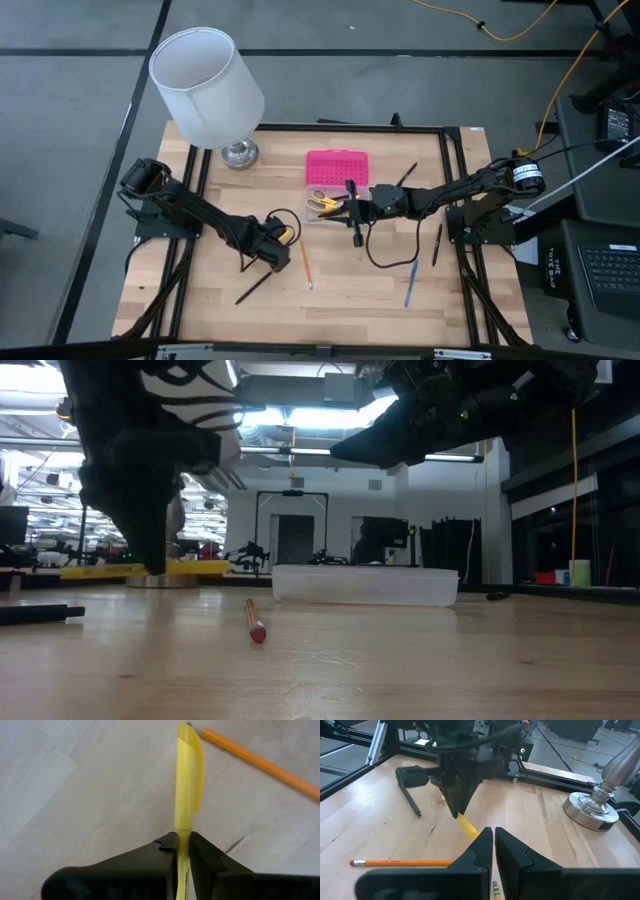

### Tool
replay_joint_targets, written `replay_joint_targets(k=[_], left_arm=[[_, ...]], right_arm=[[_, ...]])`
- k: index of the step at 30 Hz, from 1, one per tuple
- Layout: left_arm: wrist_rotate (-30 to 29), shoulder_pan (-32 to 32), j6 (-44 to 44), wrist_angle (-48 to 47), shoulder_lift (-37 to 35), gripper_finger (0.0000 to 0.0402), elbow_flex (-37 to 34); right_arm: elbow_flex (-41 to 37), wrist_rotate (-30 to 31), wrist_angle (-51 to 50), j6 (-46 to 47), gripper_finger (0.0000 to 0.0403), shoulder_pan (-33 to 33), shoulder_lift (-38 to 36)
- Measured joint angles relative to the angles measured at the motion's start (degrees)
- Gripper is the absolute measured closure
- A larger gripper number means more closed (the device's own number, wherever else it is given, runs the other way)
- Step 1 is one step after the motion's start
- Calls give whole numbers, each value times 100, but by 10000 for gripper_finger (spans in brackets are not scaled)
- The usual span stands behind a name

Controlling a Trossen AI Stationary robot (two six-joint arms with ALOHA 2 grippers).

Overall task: Pick & place school supplies into a supply box
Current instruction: Put the yellow pen into the pink supply box

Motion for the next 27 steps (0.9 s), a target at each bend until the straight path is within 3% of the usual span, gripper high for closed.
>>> replay_joint_targets(k=[10,19,27], left_arm=[[-160,-25,892,-83,-498,384,9],[-739,-48,1863,-9,-1008,384,11],[-793,133,3587,854,-1299,384,15]], right_arm=[[0,1,3,18,377,-2,0],[0,3,-50,512,377,11,-171],[2,12,-759,885,379,59,-702]])
